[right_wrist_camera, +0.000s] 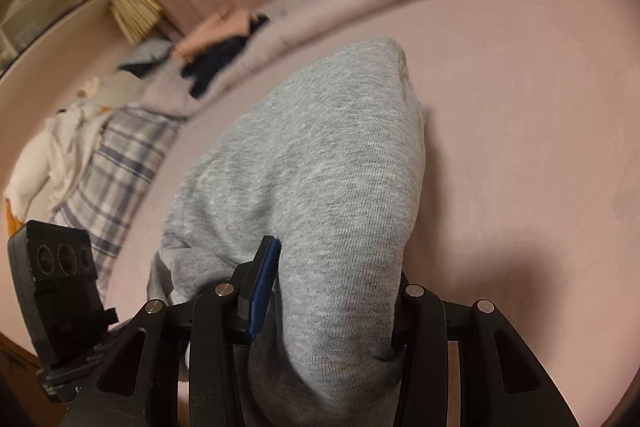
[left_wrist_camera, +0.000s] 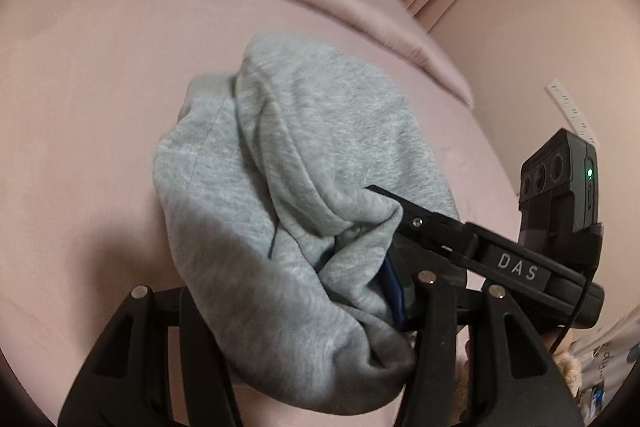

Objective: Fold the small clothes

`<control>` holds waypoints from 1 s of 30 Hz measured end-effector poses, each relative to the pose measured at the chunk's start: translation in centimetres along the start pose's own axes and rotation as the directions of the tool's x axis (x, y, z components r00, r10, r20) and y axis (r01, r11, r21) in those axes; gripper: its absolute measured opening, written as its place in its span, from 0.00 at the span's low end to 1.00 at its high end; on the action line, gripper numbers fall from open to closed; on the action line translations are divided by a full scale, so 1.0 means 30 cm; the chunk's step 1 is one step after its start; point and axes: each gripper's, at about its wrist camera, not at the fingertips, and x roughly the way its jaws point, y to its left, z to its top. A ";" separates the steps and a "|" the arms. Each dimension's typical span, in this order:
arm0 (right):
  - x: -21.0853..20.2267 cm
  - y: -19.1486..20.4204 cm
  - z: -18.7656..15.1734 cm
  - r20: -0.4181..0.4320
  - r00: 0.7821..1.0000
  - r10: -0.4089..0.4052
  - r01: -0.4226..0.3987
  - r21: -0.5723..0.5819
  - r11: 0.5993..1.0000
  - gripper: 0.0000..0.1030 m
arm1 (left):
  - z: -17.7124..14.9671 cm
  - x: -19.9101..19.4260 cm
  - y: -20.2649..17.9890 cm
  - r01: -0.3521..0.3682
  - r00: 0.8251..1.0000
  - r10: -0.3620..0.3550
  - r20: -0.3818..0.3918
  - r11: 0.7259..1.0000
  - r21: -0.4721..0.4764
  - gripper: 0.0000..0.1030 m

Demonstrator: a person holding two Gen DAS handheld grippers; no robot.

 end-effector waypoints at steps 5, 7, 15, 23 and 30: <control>0.021 -0.011 -0.021 -0.048 0.998 -0.028 0.030 0.041 0.999 0.52 | -0.025 -0.005 0.000 -0.018 1.000 0.018 0.012 1.000 -0.017 0.69; 0.017 -0.007 -0.024 -0.055 0.997 -0.047 0.050 0.061 0.997 0.64 | -0.023 -0.010 0.006 -0.042 0.999 0.042 0.003 0.999 -0.024 0.80; -0.124 0.038 -0.035 0.053 0.969 -0.243 0.243 0.004 0.970 0.92 | -0.002 -0.164 -0.019 -0.174 0.983 0.172 0.069 0.985 0.024 0.99; -0.278 0.104 -0.054 0.198 0.940 -0.277 0.294 -0.057 0.954 0.94 | -0.022 -0.283 -0.057 -0.243 0.963 0.234 0.132 0.968 0.059 1.00; -0.320 0.168 -0.081 0.260 0.918 -0.299 0.335 -0.109 0.936 0.94 | -0.073 -0.335 -0.076 -0.289 0.947 0.276 0.165 0.955 0.059 1.00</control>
